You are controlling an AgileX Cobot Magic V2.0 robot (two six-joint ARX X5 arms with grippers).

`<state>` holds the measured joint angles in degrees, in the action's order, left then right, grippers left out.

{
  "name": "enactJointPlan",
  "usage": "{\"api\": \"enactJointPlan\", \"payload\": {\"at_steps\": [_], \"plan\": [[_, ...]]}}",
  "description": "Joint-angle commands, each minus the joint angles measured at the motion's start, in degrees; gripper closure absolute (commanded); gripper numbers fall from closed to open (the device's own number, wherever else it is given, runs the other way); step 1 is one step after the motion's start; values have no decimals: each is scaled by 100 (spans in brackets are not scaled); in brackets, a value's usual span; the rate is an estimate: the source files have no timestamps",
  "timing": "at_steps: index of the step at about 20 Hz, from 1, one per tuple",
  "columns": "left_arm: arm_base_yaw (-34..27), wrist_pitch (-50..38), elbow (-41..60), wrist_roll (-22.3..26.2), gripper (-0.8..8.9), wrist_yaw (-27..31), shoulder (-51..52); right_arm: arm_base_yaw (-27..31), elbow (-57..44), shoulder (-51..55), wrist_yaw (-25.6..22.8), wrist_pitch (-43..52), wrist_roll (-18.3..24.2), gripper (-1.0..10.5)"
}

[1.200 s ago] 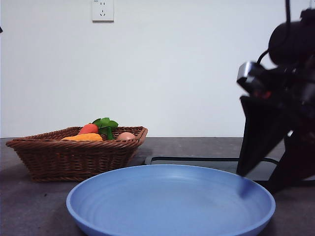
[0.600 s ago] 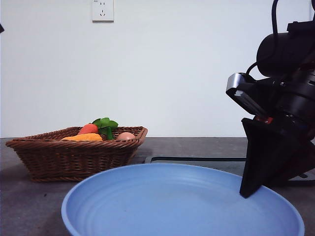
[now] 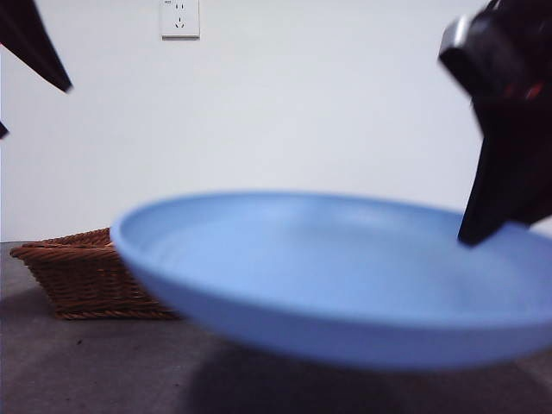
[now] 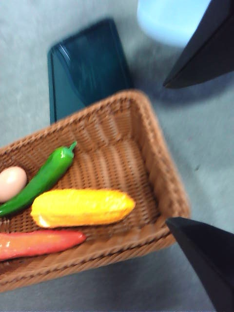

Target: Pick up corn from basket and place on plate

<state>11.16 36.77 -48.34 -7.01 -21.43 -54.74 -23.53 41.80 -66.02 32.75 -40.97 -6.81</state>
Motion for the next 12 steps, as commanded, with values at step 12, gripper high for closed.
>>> {"api": "enactJointPlan", "payload": {"at_steps": [12], "plan": [[1012, -361, -2238, 627, 384, 2179, -4011, -22, 785, 1637, -173, -575, -457, 945]]}}
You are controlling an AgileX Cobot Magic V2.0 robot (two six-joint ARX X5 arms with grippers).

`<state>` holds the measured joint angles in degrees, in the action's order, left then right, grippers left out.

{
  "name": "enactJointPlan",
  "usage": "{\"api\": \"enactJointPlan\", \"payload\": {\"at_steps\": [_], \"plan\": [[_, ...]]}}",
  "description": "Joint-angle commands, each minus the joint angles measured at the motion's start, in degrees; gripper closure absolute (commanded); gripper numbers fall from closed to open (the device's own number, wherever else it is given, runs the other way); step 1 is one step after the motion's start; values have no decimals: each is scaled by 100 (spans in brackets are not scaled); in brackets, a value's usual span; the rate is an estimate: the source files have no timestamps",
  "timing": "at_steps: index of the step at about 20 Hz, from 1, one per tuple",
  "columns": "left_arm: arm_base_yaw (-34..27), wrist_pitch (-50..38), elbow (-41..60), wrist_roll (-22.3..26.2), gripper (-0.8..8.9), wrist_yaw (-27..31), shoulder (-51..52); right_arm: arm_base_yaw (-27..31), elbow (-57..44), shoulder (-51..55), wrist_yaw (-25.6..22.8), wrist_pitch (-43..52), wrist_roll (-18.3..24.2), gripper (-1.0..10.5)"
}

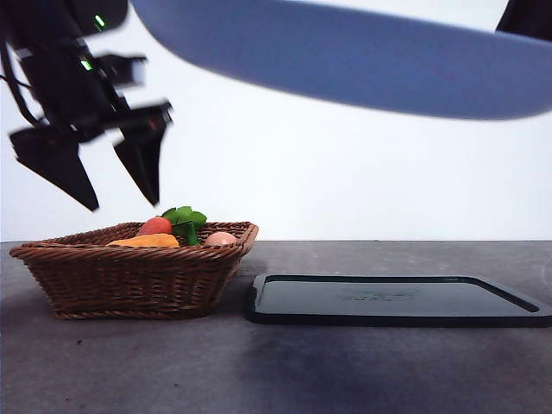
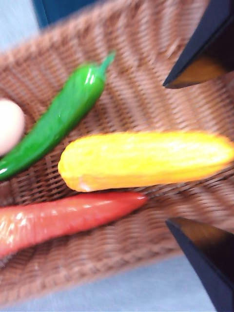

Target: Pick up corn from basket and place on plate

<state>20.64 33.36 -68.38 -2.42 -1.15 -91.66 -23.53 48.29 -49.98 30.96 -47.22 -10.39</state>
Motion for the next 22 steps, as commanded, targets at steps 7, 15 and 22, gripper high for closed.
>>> {"api": "enactJointPlan", "payload": {"at_steps": [7, 15, 22], "plan": [[151, -302, -452, 308, 385, 291, -1193, -22, 136, 140, -149, 48, -120, 945], [247, -365, -452, 302, 490, 289, -1403, -22, 136, 138, -407, 101, -122, 945], [258, -120, -455, 144, 636, 289, -1375, -22, 136, 138, -446, 133, -125, 945]]}}
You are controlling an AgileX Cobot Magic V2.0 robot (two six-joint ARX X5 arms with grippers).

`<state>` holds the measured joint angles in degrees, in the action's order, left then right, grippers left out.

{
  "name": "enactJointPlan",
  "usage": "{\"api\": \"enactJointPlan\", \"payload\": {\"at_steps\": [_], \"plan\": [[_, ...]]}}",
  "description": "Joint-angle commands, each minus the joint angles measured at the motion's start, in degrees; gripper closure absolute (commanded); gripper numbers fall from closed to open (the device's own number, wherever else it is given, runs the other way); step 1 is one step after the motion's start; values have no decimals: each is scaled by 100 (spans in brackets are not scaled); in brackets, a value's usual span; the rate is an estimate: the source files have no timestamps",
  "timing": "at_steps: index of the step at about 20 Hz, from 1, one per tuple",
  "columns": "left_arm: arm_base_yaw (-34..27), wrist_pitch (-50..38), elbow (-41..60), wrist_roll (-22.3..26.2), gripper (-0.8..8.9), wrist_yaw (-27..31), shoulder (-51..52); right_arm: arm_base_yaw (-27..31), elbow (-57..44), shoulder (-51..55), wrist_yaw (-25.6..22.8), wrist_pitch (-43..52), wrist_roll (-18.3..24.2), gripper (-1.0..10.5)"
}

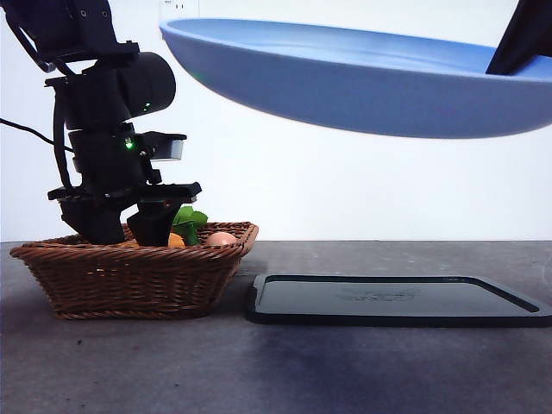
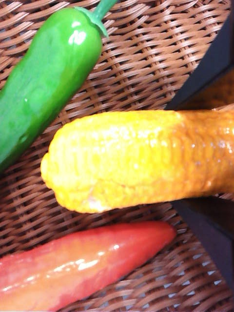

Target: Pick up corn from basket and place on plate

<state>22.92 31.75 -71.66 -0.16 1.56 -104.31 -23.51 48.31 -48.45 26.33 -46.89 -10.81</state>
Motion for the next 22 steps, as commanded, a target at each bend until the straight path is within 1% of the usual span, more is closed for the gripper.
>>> {"api": "enactJointPlan", "payload": {"at_steps": [1, 3, 5, 8, 10, 11, 12, 14, 15, 17, 19, 22], "plan": [[31, 44, -127, -101, 636, 17, -70, -24, 133, -15, 17, 101, -83, 945], [31, 63, -127, -186, 636, 17, 118, -24, 133, -20, -74, 103, -114, 945], [31, 81, -127, -238, 636, 15, 457, -22, 133, -74, -348, 101, -131, 945], [37, 212, -127, -249, 636, -57, 1233, 33, 131, -505, -413, 210, -166, 945], [87, 308, -127, -352, 636, -431, 1766, 94, 131, -955, -382, 544, -184, 945], [114, 343, -127, -439, 636, -730, 2011, 94, 131, -1231, -367, 782, -229, 945], [164, 350, -127, -555, 636, -1054, 2208, 105, 131, -1497, -332, 994, -258, 945], [369, 334, -127, -721, 636, -1757, 2409, 201, 131, -1998, -20, 1491, -435, 945], [487, 343, -125, -726, 636, -1950, 2415, 245, 133, -2170, 131, 1709, -542, 945], [804, 348, -118, -713, 636, -2000, 2354, 315, 133, -2479, 372, 2135, -787, 945], [1167, 321, -114, -649, 636, -1998, 2201, 385, 133, -2634, 468, 2356, -935, 945], [1561, 223, -114, -581, 636, -1998, 1834, 496, 142, -2682, 636, 2439, -981, 945]]}}
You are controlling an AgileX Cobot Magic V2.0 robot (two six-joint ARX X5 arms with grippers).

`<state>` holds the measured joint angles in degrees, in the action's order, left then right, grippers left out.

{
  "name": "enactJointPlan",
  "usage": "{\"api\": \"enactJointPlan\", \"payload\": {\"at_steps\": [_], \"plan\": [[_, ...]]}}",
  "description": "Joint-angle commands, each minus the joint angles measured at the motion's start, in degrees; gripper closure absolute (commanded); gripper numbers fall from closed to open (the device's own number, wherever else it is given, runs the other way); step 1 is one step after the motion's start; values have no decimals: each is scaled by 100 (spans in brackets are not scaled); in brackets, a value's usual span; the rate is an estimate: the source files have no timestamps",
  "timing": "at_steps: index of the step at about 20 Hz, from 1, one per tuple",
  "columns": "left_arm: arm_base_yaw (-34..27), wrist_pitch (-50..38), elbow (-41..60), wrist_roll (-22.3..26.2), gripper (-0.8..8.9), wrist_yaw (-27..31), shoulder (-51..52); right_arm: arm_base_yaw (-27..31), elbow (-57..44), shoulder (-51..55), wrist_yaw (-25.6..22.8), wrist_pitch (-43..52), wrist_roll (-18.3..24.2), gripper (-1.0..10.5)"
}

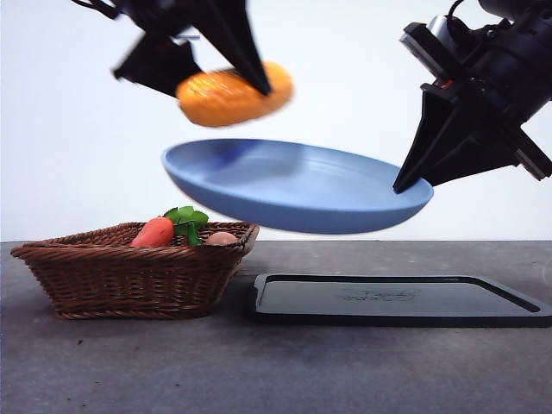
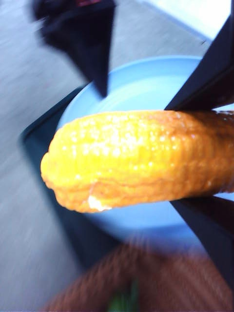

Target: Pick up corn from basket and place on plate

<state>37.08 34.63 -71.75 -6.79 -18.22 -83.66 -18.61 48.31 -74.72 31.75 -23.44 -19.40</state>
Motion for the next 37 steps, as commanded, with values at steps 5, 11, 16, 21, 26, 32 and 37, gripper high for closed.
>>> {"api": "enactJointPlan", "payload": {"at_steps": [5, 11, 16, 21, 26, 32, 37], "plan": [[514, -275, -105, 170, 633, -17, -881, 85, 142, -52, 153, 35, -120, 945], [686, -229, -105, 225, 522, -20, -1163, 87, 142, -52, 151, 24, -107, 945], [723, -247, -107, 225, 423, -20, -1163, 87, 142, -52, 149, 26, -74, 945], [723, -243, -116, 223, 422, -24, -1161, 87, 142, -52, 149, 24, -72, 945], [723, 57, -321, 225, 422, -50, -1139, 87, 142, -52, 133, 20, -52, 945], [723, 553, -861, 297, 422, -345, -1139, 87, 142, -55, 120, 24, -52, 945], [719, 1058, -1434, 505, 422, -348, -1139, 179, 142, -55, 103, 26, -50, 945]]}}
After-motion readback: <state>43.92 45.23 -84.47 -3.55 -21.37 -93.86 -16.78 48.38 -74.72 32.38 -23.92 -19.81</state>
